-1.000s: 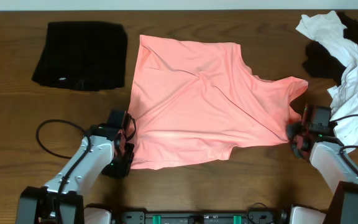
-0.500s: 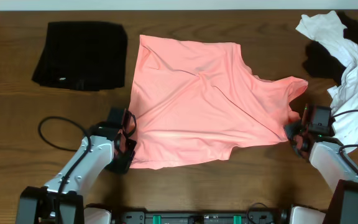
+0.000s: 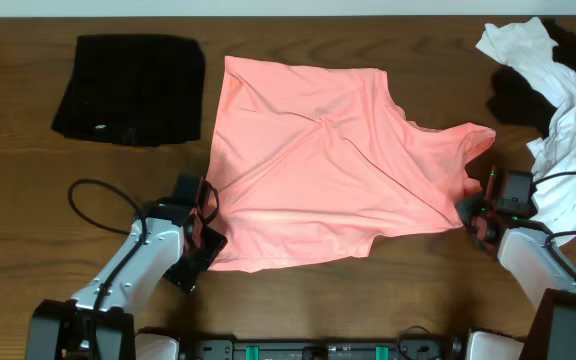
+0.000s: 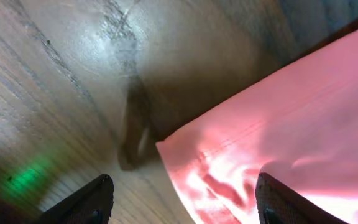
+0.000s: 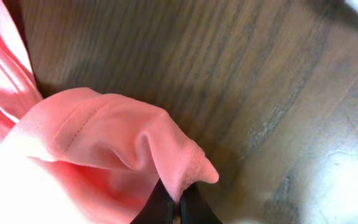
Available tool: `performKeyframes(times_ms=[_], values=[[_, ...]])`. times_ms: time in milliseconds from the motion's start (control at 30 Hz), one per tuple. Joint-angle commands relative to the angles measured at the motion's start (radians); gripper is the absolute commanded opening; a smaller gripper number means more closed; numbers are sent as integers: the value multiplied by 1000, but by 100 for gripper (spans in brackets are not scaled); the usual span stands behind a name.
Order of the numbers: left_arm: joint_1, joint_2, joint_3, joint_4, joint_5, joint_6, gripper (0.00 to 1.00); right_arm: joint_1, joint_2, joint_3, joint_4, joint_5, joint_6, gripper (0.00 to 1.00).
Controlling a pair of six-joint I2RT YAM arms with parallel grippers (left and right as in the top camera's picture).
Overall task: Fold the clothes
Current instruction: 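Grasp the bottom hem corners with both grippers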
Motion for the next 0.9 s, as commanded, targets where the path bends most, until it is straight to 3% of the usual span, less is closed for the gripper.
performKeyframes(times_ms=[0, 267, 567, 667, 733, 800, 867], values=[[3, 5, -4, -17, -3, 40, 74, 10, 11, -8, 8, 0, -20, 1], [3, 5, -5, 12, 31, 25, 74, 10, 11, -8, 30, 0, -43, 1], [3, 5, -108, 100, 52, -192, 73, 10, 11, -8, 29, 0, -50, 1], [8, 5, -138, 120, 48, -220, 62, 10, 11, -8, 29, 0, -50, 1], [13, 5, -139, 123, 43, -217, 45, 10, 11, -8, 26, 0, -50, 1], [13, 5, -139, 124, 39, -216, 21, 10, 11, -8, 23, 0, -50, 1], [12, 5, -139, 124, 37, -215, 8, 10, 11, -8, 22, 0, -50, 1]])
